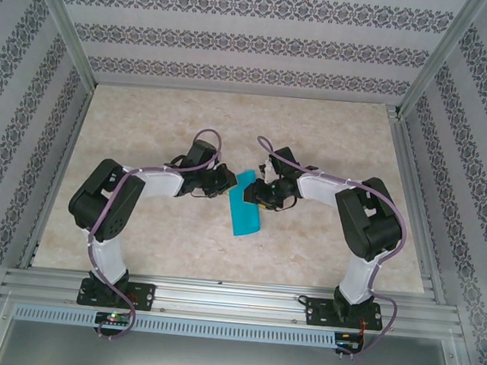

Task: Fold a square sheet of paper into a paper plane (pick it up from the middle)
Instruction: Fold the square sheet of paper in half at the center of the table.

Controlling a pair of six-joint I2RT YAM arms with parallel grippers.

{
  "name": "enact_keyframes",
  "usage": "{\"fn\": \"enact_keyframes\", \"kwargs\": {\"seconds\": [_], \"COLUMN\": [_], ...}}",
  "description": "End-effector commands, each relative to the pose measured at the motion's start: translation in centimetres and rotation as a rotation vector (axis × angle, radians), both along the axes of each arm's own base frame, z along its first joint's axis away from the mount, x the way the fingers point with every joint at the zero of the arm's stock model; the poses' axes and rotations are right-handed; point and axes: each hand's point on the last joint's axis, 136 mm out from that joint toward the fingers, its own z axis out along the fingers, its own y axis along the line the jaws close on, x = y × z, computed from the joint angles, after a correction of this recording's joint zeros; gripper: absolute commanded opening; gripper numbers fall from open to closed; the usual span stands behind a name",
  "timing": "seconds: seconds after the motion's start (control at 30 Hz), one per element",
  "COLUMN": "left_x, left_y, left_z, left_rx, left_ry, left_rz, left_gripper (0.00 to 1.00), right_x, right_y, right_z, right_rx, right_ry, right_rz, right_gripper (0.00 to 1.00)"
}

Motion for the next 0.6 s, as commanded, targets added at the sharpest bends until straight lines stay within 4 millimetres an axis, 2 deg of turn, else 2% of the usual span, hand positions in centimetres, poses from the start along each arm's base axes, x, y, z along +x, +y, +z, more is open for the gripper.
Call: {"fn": "enact_keyframes", "kwargs": {"seconds": [0.0, 0.33, 0.57], "left_x": [-0.6, -2.1, -3.1], "left_y": [-0.6, 0.2, 0.7], "left_z": [-1.1, -5.1, -6.2], "left_rx": [0.034, 0.117, 0.151], "left_ry": [0.036, 0.159, 0.186], "left_rz": [-0.041, -0.047, -0.078], "left_gripper": [0.10, 0.02, 0.00], "right_x": [0.4, 0.2, 0.3], "right_y": [0.1, 0.5, -1.0], "right_z": [-0.1, 1.0, 2.6], "right_rx": [-0.015, -0.006, -0.053], "right_ry": [-0.007, 0.007, 0.003], "right_rz": [0.014, 0.024, -0.003], "right_gripper": [0.40, 0.42, 0.59]}}
